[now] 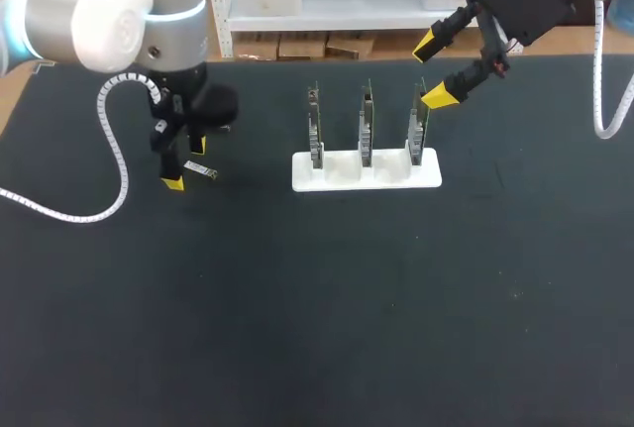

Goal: Pick up the optical module with the left hand, and insert it into the network port with the right hand.

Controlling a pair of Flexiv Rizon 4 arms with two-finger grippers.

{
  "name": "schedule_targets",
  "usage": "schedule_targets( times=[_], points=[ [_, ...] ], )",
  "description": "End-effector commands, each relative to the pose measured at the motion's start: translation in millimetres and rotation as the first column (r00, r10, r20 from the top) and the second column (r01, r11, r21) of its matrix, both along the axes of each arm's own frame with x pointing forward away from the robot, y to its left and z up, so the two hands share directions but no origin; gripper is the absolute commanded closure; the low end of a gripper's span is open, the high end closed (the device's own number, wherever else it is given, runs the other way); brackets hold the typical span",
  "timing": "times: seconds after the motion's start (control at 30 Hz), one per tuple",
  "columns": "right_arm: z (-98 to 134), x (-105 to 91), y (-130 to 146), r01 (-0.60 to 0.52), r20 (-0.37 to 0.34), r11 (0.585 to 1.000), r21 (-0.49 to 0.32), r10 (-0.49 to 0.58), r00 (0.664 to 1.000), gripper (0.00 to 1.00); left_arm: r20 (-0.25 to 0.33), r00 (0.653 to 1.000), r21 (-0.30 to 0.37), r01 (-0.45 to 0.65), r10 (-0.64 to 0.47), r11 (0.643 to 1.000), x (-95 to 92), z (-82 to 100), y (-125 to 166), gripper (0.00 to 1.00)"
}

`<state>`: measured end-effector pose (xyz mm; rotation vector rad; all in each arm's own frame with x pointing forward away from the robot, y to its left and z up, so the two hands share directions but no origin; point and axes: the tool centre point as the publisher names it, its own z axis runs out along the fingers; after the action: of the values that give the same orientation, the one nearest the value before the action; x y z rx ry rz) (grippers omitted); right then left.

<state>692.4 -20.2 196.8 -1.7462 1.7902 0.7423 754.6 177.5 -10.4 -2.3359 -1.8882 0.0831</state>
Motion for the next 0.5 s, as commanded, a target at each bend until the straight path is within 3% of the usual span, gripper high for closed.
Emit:
schedule_targets(
  times=[0.03, 0.3, 0.33, 0.37, 0.4, 0.43, 0.5],
  points=[
    [-0.6, 0.8, 0.0, -0.002, 0.000, 1.000, 0.002, 0.002, 1.000, 0.00, -0.014, 1.000, 0.007, 0.002, -0.002, 1.000, 6.8, -1.8, -1.3, 0.00],
    [-0.6, 0.8, 0.0, -0.002, 0.000, 1.000, 0.002, 0.002, 1.000, 0.00, -0.021, 1.000, 0.006, -0.006, 0.006, 1.000, 9.0, -5.1, 0.9, 0.00],
    [-0.6, 0.8, 0.0, -0.002, 0.000, 1.000, 0.002, 0.002, 1.000, 0.00, -0.021, 1.000, 0.006, -0.007, 0.007, 1.000, 9.1, -5.2, 1.2, 0.04],
    [-0.6, 0.8, 0.0, -0.002, 0.000, 1.000, 0.002, 0.002, 1.000, 0.00, -0.020, 1.000, 0.004, -0.009, 0.009, 1.000, 9.3, -5.2, 1.8, 0.26],
    [-0.6, 0.8, 0.0, -0.002, 0.000, 1.000, 0.002, 0.002, 1.000, 0.00, -0.021, 1.000, 0.003, -0.014, 0.014, 1.000, 9.7, -5.7, 2.7, 0.40],
    [-0.6, 0.8, 0.0, -0.002, 0.000, 1.000, 0.002, 0.002, 1.000, 0.00, -0.023, 1.000, 0.002, -0.018, 0.018, 1.000, 10.1, -6.6, 3.5, 0.48],
    [-0.6, 0.8, 0.0, -0.002, 0.000, 1.000, 0.002, 0.002, 1.000, 0.00, -0.028, 0.999, 0.002, -0.024, 0.024, 1.000, 10.6, -8.8, 4.5, 0.52]
  ],
)
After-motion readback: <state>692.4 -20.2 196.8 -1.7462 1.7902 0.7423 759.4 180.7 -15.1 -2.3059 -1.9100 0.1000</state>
